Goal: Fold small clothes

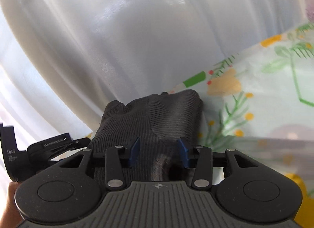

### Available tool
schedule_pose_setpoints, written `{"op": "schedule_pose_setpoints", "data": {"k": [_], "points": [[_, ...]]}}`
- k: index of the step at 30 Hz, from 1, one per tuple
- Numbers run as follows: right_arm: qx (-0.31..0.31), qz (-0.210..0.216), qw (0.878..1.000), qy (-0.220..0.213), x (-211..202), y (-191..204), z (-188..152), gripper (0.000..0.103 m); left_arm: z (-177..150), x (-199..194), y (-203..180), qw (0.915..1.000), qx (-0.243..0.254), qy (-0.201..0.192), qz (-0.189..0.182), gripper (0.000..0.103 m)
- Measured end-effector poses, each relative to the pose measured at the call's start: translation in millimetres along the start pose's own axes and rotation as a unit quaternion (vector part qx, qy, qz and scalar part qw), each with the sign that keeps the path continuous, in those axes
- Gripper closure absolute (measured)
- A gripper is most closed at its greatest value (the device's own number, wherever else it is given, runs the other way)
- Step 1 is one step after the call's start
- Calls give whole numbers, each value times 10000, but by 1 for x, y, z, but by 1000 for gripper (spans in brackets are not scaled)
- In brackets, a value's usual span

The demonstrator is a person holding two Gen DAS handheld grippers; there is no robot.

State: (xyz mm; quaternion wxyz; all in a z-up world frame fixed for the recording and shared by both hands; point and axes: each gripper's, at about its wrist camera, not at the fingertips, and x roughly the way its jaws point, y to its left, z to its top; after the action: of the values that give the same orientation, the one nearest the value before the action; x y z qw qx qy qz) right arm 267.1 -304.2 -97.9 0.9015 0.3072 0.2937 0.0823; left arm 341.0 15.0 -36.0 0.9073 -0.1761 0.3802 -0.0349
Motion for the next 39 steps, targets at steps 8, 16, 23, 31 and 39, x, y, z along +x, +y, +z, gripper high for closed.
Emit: {"op": "schedule_pose_setpoints", "data": {"k": [8,16,23,31,39], "points": [[626,653,9946,511,29,-16,5,83,-1,-5,-9,9974,15,381,-612,17],[287,697,9924,974,32,-27,10,80,9,15,1,9925,-115,784,-930,17],[1022,930,9845,1078,31,-63,32,42,19,41,16,9758,-696,1295,-1617,17],[1390,1112,9738,1415,64,-71,55,42,21,60,11,9676,-797,1530,-1841,16],[1123,1133,9710,1783,89,-51,63,53,20,70,12,9638,-742,1658,-1951,22]]}}
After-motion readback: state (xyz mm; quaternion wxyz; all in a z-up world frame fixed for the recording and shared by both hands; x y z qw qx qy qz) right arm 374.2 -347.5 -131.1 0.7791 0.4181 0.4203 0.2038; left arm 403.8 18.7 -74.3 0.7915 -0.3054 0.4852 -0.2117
